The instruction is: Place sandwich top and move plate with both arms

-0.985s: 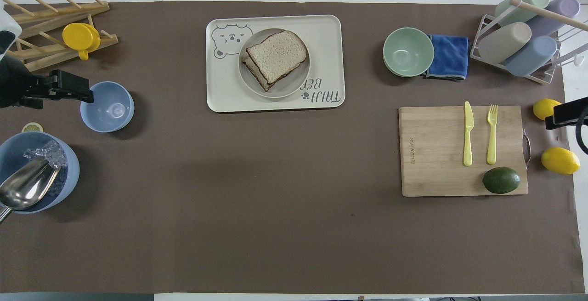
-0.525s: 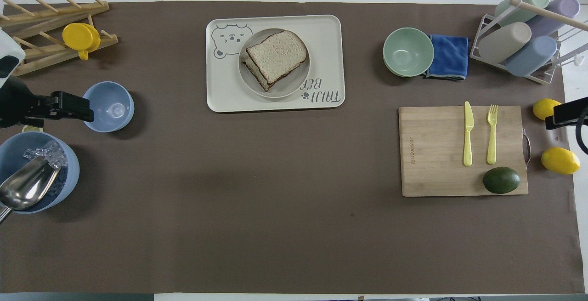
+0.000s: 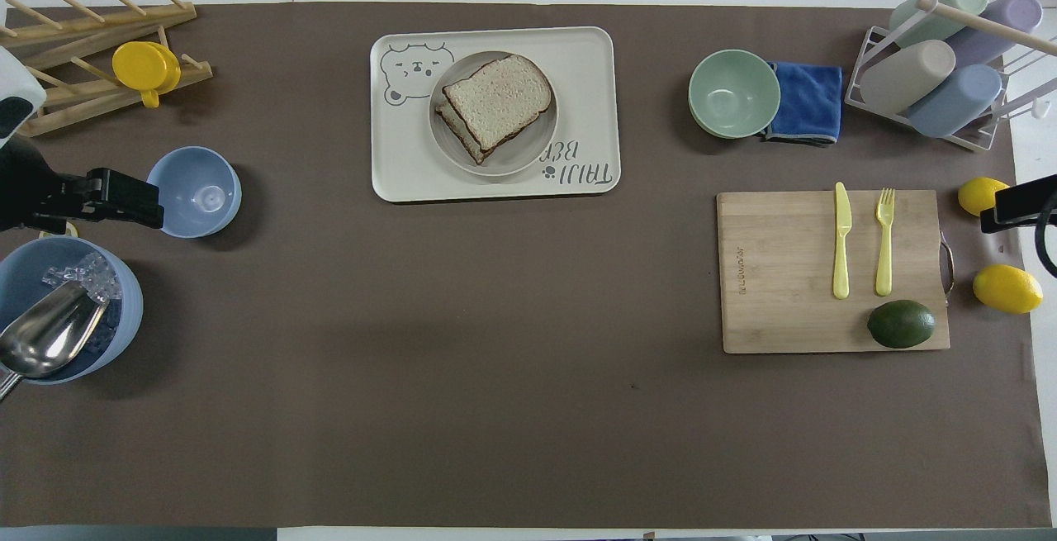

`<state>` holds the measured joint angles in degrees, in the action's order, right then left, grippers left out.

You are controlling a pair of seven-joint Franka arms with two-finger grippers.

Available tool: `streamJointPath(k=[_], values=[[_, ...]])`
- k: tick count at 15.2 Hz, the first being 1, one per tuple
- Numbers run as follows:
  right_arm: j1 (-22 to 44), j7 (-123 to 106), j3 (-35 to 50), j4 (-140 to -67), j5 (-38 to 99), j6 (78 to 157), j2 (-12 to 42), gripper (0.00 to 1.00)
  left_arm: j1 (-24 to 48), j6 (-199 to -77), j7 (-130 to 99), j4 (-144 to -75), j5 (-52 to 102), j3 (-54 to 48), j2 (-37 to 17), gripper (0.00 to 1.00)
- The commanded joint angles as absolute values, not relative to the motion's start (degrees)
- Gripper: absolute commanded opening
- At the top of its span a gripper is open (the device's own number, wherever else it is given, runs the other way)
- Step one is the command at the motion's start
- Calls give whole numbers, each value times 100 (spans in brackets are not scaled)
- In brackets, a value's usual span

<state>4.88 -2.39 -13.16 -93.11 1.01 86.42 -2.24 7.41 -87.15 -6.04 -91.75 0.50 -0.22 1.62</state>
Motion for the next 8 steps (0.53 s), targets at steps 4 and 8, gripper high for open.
streamJointPath(k=[4, 8], values=[[439, -132, -1266, -9387, 70, 8657, -281, 100, 800, -9053, -642, -9299, -53, 26, 123, 100], [439, -132, -1266, -9387, 70, 8657, -281, 100, 791, -9026, -633, -9290, -53, 26, 123, 100]])
